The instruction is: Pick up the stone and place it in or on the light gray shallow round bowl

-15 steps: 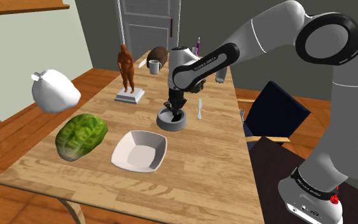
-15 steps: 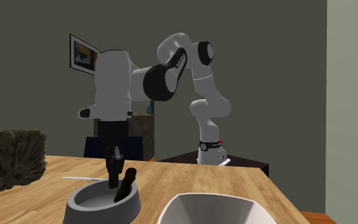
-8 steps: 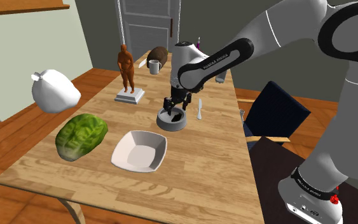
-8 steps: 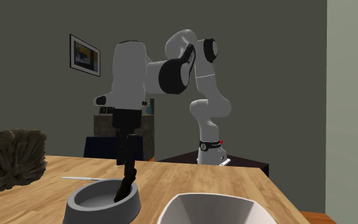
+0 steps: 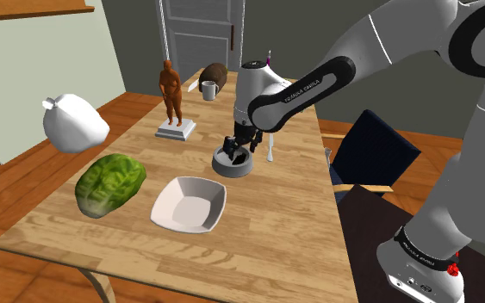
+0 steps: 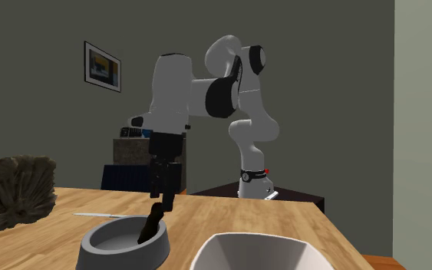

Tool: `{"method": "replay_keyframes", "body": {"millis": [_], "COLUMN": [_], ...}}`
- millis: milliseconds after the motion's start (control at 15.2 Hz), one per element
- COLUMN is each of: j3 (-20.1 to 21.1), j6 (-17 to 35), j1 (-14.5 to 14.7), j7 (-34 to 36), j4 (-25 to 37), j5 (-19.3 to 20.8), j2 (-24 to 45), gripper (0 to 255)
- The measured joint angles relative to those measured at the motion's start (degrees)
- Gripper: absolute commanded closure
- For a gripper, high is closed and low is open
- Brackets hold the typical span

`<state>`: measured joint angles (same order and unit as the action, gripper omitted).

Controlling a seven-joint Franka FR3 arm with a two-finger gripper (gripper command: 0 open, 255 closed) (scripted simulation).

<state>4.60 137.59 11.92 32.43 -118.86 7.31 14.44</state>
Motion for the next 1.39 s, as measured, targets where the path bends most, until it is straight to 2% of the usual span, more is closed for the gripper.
{"method": "replay_keyframes", "body": {"millis": [528, 594, 1386], "j3": [-0.2, -0.2, -0.1], "j6": [1.8, 1.8, 1.0], "j1": [0.0, 0.0, 0.0], "j7": [0.3, 0.3, 0.1], "j4": [-0.2, -0.2, 0.1], "j5": [0.4, 0.4, 0.2], "j2": [1.6, 1.6, 1.0], "gripper": [0, 255, 255]}}
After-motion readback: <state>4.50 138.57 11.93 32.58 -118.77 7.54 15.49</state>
